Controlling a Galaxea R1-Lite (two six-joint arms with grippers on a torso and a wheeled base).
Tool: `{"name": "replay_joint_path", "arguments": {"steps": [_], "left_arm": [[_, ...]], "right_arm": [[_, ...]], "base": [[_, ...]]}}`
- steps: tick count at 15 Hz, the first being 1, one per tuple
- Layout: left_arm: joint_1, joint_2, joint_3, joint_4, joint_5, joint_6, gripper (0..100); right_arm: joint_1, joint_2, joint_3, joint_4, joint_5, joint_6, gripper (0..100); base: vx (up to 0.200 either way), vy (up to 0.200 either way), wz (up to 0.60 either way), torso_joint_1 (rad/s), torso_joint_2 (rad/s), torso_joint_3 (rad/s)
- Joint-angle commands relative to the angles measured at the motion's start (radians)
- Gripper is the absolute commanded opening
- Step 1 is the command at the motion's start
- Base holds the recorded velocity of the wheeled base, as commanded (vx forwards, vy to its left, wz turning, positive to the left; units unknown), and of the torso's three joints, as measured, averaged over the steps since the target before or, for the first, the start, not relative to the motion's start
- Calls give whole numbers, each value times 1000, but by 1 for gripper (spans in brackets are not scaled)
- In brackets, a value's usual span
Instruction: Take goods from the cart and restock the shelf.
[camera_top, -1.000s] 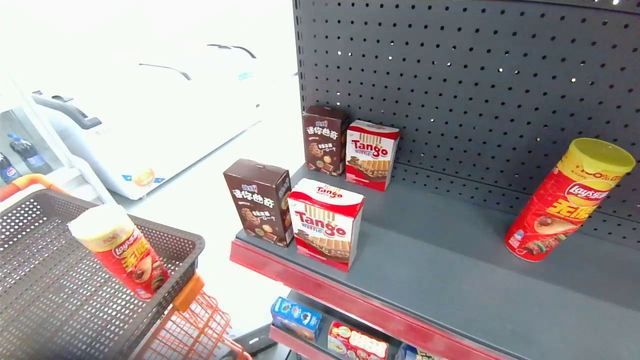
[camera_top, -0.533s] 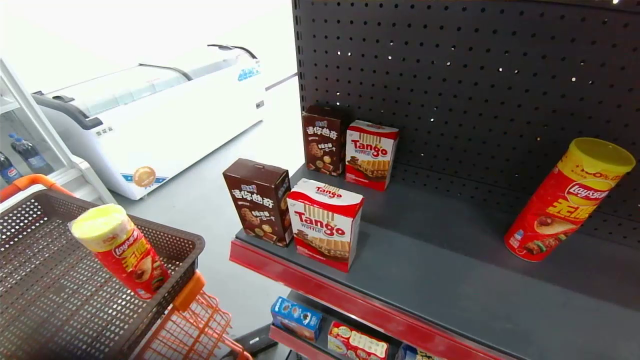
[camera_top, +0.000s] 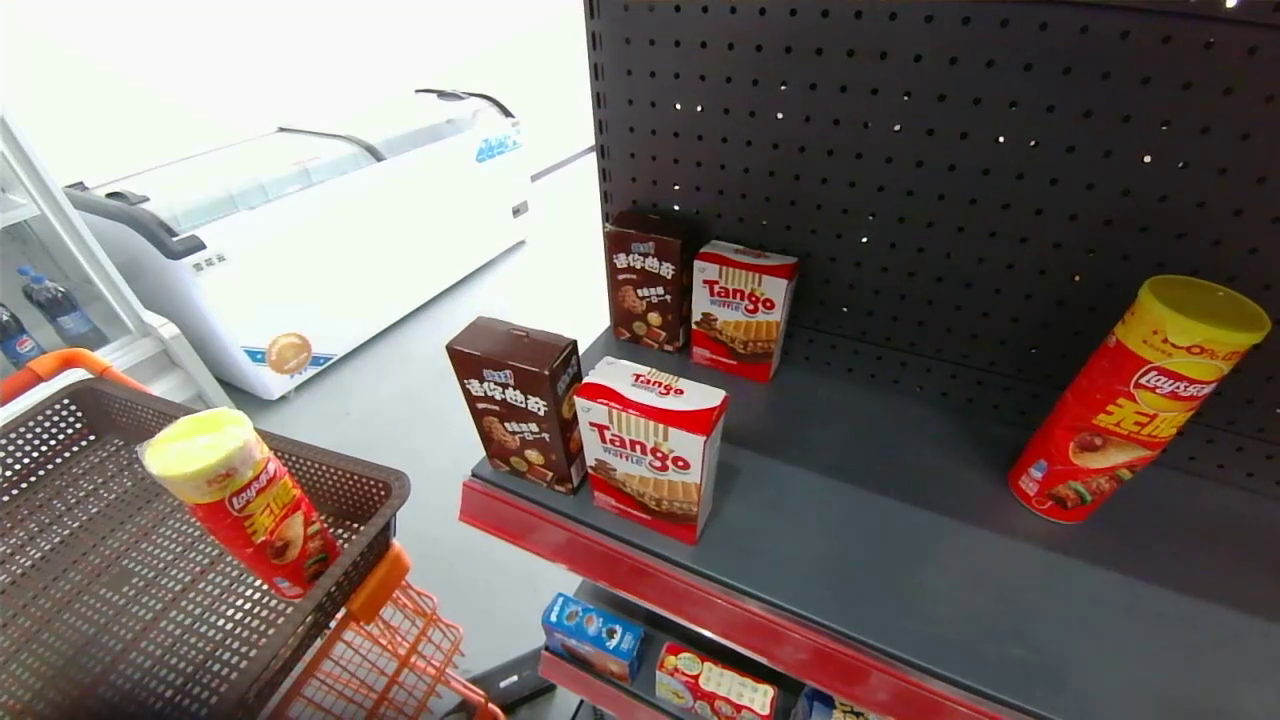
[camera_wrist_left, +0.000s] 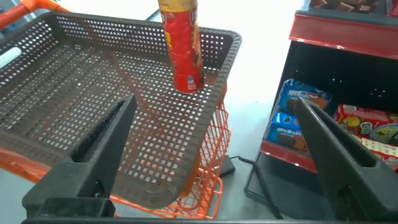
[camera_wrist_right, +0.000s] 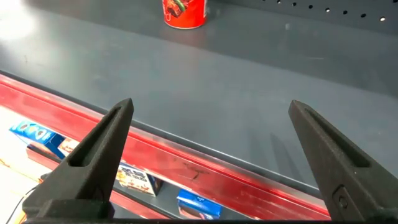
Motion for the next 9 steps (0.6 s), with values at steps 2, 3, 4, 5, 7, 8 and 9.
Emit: {"name": "replay_joint_path", "arguments": {"steps": [2, 3, 4, 5, 7, 8, 9], "left_arm": [[-8, 394, -250, 18, 45, -6, 100], [32, 511, -305, 16, 32, -69, 100], [88, 583, -345, 15, -6, -95, 100], [137, 660, -351, -8, -70, -92, 100], [229, 764, -320, -106, -173, -7, 100], [272, 812, -294, -166, -185, 60, 100], [313, 859, -279, -217, -187, 94, 100]], "right_arm": [[0, 0, 0, 0, 0, 1, 100], [0, 0, 0, 0, 0, 1, 100], [0, 0, 0, 0, 0, -1, 100], [0, 0, 0, 0, 0, 1, 100], [0, 0, 0, 0, 0, -1, 100], [0, 0, 0, 0, 0, 1, 100], [0, 0, 0, 0, 0, 1, 100]], "base": [[0, 0, 0, 0, 0, 0], [0, 0, 0, 0, 0, 0], [0, 0, 0, 0, 0, 0], [0, 0, 0, 0, 0, 0], [0, 0, 0, 0, 0, 0], [0, 0, 0, 0, 0, 0], [0, 0, 0, 0, 0, 0]]}}
